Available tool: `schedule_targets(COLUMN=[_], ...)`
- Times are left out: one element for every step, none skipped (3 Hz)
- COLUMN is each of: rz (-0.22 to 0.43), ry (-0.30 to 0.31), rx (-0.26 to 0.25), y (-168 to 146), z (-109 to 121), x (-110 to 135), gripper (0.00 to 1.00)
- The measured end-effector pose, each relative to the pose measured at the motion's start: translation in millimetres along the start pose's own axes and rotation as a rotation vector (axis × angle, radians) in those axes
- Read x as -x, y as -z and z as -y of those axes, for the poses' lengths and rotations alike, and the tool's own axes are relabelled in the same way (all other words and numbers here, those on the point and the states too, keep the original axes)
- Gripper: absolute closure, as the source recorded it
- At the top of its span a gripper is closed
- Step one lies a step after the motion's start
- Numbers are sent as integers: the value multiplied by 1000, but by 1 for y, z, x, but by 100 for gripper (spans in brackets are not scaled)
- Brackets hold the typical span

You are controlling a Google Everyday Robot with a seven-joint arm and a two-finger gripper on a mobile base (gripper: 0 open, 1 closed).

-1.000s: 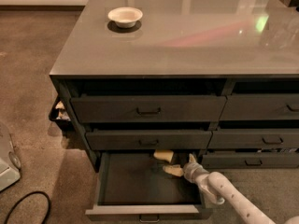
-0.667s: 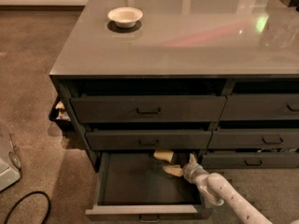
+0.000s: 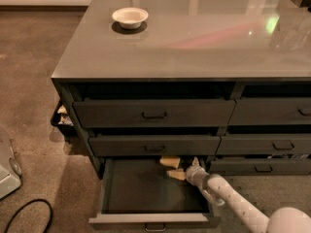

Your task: Pick sponge from bottom drawer and place on counter

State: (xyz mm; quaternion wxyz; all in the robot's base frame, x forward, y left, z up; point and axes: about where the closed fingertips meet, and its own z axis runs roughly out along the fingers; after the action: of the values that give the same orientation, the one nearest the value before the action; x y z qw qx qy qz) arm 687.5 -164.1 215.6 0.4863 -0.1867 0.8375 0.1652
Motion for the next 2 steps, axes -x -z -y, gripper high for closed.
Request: schedule_targets(rz=[-41,-62], ry=[29,58], rx=[-28,-36], y=[-25,-45], z=[12,20], x=[-12,-21], gripper=[0,0])
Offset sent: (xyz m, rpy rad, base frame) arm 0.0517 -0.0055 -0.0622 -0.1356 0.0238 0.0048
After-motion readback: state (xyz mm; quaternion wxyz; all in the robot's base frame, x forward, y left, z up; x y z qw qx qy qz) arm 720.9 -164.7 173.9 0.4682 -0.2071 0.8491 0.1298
